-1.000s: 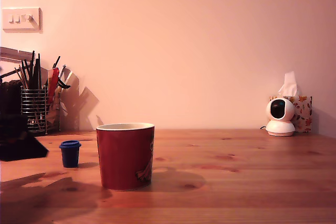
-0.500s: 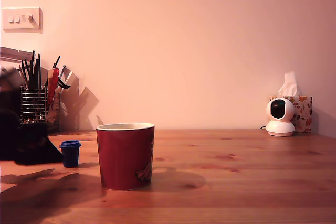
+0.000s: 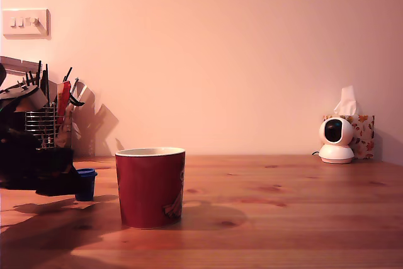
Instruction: Pick up the coffee capsules on the table and drop them inside the coffee cup
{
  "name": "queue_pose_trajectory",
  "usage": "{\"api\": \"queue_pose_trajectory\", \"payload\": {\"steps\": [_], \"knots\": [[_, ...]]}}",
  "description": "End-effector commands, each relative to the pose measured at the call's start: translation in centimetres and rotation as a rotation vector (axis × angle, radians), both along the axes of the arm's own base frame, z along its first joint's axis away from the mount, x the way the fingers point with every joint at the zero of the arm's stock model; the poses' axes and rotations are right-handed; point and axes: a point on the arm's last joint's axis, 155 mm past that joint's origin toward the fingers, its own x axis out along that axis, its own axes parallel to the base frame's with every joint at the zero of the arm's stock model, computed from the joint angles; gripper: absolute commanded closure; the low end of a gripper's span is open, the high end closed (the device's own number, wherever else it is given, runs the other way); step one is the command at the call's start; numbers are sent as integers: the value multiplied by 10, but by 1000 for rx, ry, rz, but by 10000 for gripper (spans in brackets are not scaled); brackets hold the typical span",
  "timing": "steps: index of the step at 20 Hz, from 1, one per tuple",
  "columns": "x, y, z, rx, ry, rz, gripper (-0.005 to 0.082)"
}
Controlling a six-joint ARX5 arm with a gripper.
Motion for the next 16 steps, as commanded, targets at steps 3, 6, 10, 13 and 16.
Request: {"api": "queue_pose_trajectory", "payload": {"steps": [3,6,10,13,16], "knots": [[11,-4,-5,4,8,-9,250],[16,-10,-11,2,27,-25,250],[23,-14,-11,6,24,-36,250],[21,-15,-16,15,42,-46,251],[19,-15,-19,23,51,-53,257]]}}
